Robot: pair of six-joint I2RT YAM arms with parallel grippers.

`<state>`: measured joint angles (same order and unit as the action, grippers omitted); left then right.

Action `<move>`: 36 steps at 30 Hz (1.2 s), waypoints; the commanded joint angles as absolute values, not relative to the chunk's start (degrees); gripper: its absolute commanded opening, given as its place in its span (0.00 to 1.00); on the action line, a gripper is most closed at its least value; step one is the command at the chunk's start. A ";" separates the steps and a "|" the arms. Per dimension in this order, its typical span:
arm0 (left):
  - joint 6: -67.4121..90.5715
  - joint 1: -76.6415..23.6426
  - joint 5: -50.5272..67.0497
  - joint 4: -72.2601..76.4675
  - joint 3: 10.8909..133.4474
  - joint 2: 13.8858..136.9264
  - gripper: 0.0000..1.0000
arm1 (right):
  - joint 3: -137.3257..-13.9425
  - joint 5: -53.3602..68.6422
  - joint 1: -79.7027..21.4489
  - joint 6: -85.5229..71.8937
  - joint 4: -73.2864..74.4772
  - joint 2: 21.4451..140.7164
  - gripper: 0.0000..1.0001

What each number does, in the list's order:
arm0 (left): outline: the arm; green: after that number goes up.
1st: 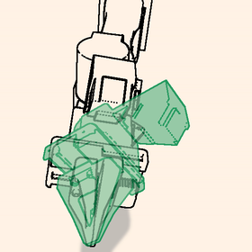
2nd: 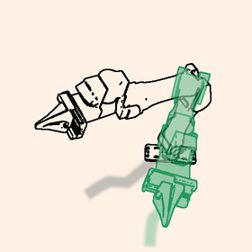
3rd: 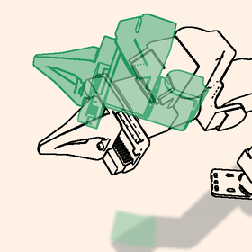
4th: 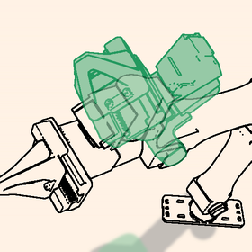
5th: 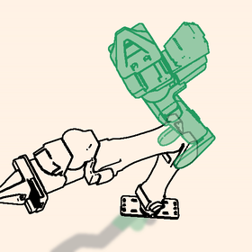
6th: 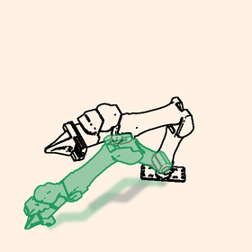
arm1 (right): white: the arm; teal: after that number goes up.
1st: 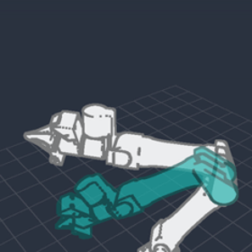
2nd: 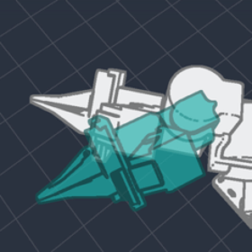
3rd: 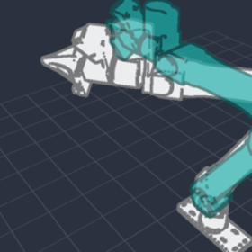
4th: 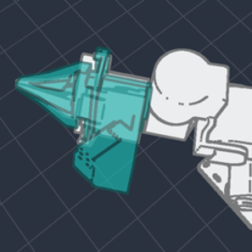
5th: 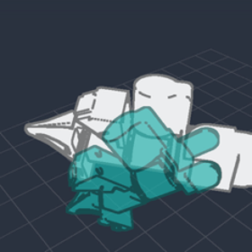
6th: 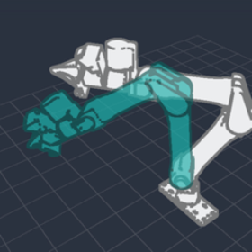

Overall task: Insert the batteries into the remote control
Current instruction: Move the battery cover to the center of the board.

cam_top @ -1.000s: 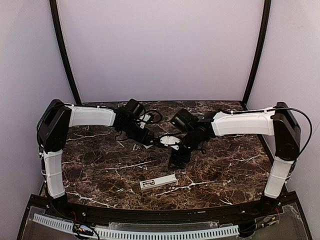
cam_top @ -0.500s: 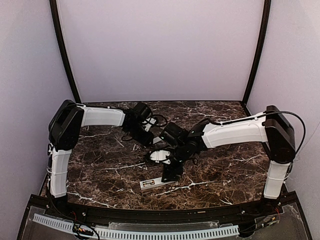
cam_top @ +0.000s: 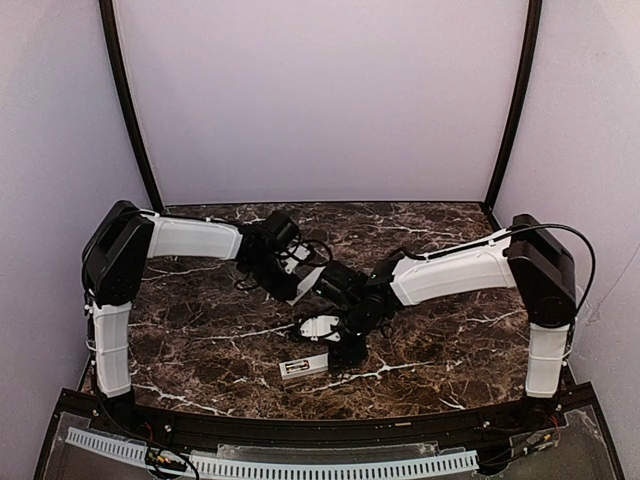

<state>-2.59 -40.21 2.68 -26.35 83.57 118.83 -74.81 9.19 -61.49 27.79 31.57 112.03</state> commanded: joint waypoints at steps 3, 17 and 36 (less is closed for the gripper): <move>-4.58 -40.99 5.95 -32.44 76.37 115.55 0.17 | -74.54 6.71 -61.17 24.31 33.08 113.99 0.57; -5.41 -42.00 6.02 -29.26 65.96 105.24 0.21 | -70.19 9.84 -59.60 18.61 30.43 106.37 0.77; 0.36 -40.52 2.10 -15.45 68.50 107.09 0.37 | -88.39 22.90 -34.42 -2.73 18.35 113.60 0.79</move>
